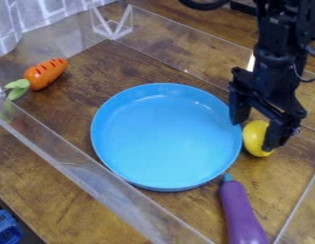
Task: Move the carrot to the left side
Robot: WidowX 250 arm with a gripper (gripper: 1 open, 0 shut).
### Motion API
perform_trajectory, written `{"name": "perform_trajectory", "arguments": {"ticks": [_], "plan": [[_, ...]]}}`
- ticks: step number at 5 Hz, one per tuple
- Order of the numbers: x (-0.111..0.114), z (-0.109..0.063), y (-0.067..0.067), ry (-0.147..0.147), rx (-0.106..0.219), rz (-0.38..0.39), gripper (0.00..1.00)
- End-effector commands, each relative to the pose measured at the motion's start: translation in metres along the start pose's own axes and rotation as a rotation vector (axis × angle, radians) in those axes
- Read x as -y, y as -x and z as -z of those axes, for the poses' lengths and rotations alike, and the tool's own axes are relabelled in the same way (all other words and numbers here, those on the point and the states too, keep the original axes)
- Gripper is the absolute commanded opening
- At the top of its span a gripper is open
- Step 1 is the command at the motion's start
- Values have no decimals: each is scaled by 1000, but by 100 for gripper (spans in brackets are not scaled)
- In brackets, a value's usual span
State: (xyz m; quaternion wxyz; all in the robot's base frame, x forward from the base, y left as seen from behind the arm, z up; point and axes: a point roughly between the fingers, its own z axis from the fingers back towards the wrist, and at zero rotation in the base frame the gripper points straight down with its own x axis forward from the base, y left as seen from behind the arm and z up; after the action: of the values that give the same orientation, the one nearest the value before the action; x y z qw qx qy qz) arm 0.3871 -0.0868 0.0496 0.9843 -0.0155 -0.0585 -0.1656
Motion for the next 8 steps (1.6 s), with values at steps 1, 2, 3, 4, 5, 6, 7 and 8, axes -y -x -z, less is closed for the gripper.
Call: {"name": "perform_trajectory", "arguments": {"ticks": [1, 2, 3, 4, 5, 6, 7, 8], "plan": [[2, -17, -15, -4, 76, 15, 100], [0, -13, -17, -2, 79, 15, 0], [-2, -12, -17, -2, 85, 16, 0], [-4, -11, -17, -4, 90, 17, 0], [-7, -11, -16, -5, 94, 17, 0], [-9, -11, -16, -6, 99, 17, 0], [-12, -11, -16, -7, 104, 16, 0], [-13, -15, -17, -7, 109, 14, 100]]}}
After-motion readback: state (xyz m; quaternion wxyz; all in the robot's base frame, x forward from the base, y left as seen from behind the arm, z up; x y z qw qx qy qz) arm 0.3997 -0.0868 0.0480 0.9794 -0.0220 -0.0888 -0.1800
